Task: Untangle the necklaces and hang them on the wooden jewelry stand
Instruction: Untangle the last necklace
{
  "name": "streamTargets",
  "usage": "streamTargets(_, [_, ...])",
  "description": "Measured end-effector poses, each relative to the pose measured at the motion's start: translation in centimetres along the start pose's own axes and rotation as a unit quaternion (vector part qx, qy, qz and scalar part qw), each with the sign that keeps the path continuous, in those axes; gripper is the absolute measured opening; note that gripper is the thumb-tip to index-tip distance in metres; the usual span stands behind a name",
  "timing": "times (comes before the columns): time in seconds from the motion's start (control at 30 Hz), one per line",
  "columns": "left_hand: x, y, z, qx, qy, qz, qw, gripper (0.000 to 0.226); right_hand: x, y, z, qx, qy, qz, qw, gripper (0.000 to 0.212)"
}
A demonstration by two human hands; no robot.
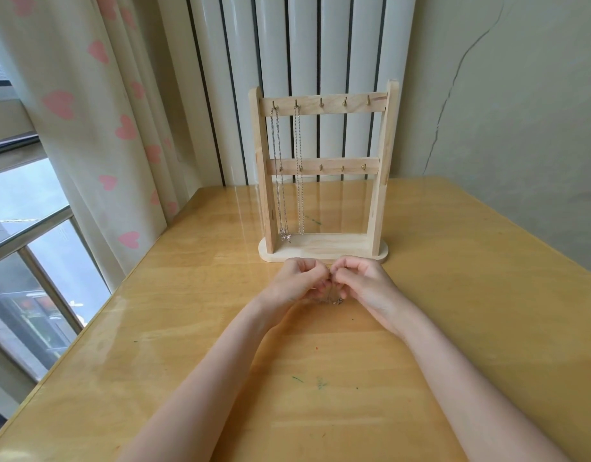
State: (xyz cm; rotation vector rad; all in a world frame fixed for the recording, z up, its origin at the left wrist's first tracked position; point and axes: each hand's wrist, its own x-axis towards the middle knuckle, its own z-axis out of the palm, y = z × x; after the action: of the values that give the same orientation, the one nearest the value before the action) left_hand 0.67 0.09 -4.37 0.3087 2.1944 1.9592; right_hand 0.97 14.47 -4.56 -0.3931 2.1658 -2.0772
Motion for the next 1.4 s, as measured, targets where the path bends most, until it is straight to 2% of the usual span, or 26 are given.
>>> streamTargets(0.17, [0.0,-0.1,-0.1,-0.004,-0.024,-0.017,1.000,0.017,0.1,0.2,-0.2,0.065,-0.032,0.028,0.997,0.019])
streamTargets(0.23, [0.1,0.0,-0.2,-0.042,0.002,-0.024,0.999,0.025,0.1,0.4,-0.3,0.058,0.010,0.017,0.998,0.011])
streamTargets(0.3, [0.2,0.2,-0.4,-0.067,0.034,-0.029,0.997,0.025,0.2,0.5,-0.7,0.047,0.074,-0.002,0.996,0.005])
streamTargets(0.37, [0.2,0.2,-0.6,-0.075,0.054,-0.032,0.995,0.023,0.3,0.4,-0.9,0.042,0.102,-0.021,0.994,0.002])
streamTargets(0.5, [0.3,0.0,-0.5,-0.061,0.069,-0.034,0.995,0.028,0.2,0.2,-0.2,-0.019,0.085,-0.055,0.995,0.003])
streamTargets(0.77, [0.3,-0.1,-0.2,-0.040,0.067,-0.035,0.996,0.027,0.7,1.0,0.2,-0.147,0.095,-0.115,0.978,0.025])
streamTargets(1.0, [0.1,0.0,-0.3,-0.019,0.065,-0.023,0.997,0.029,0.8,1.0,-0.1,-0.151,0.084,-0.120,0.978,0.017])
streamTargets(1.13, [0.0,0.1,-0.1,0.019,0.071,-0.018,0.997,0.027,0.7,1.1,0.0,-0.176,0.092,-0.115,0.973,0.027])
streamTargets(1.3, [0.1,0.1,0.2,0.043,0.076,-0.015,0.996,0.028,0.6,1.2,0.4,-0.245,0.099,-0.145,0.954,0.014])
streamTargets(1.4, [0.1,-0.1,0.3,0.015,0.074,-0.027,0.997,0.029,0.9,1.5,0.4,-0.275,0.113,-0.185,0.937,0.018])
